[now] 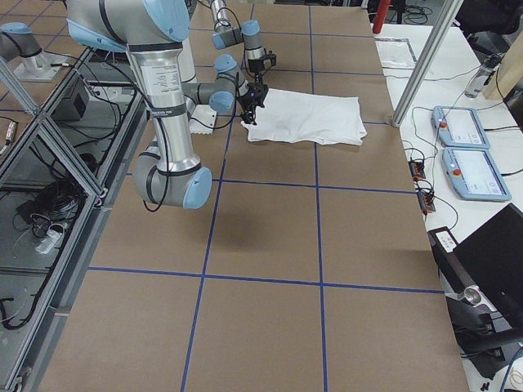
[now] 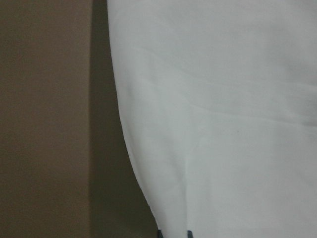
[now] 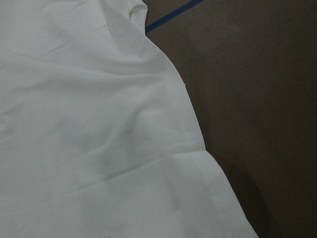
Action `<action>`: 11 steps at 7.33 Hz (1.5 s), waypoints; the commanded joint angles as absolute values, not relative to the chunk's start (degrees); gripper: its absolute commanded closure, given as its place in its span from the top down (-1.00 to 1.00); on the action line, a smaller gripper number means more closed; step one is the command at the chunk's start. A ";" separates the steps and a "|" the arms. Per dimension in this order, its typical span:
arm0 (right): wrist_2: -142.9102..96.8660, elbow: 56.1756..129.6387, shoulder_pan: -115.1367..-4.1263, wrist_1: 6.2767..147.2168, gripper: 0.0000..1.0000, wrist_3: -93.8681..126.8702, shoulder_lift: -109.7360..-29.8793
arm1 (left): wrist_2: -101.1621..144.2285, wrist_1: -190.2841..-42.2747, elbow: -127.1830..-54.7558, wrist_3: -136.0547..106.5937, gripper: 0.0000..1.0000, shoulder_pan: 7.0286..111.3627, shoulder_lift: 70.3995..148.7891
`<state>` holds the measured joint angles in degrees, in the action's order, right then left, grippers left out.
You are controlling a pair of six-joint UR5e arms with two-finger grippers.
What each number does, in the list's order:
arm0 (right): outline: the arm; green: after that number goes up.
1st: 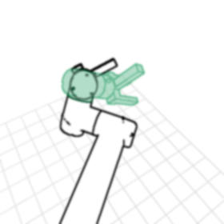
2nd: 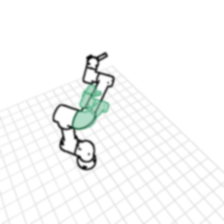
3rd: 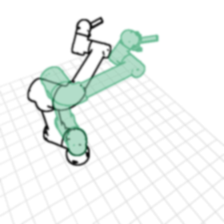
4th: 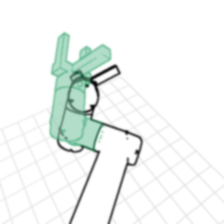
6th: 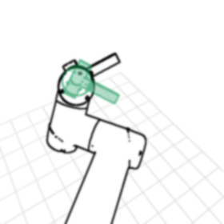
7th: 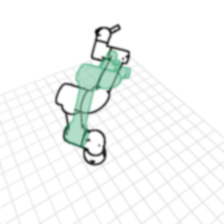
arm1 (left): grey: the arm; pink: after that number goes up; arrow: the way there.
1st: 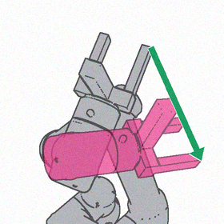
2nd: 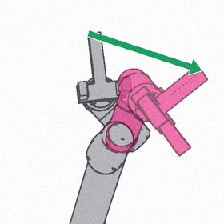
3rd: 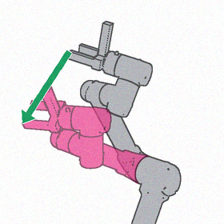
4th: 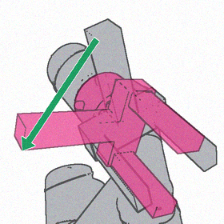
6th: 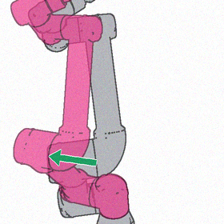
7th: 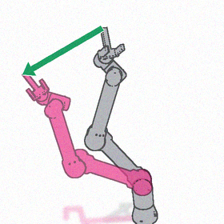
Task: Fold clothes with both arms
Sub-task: 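Grasp the near edges of the folded shirt with both grippers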
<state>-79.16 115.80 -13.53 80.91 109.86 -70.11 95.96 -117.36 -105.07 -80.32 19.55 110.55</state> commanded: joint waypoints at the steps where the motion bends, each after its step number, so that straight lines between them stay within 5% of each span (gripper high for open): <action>1: -79.28 109.72 -11.87 88.99 0.75 121.34 -63.58 | 95.89 -117.33 -105.64 -80.33 -1.00 19.60 110.39; 5: -79.28 107.32 -9.76 89.38 0.43 126.47 -62.05 | 94.84 -117.33 -105.65 -80.42 -1.00 19.51 110.30; 11: -79.10 103.28 -8.96 89.47 0.45 127.27 -59.86 | 94.75 -117.33 -106.78 -80.42 -1.00 19.60 110.13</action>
<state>-79.14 104.57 -9.01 89.47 127.19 -60.63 94.75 -117.34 -106.34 -80.42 19.60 110.19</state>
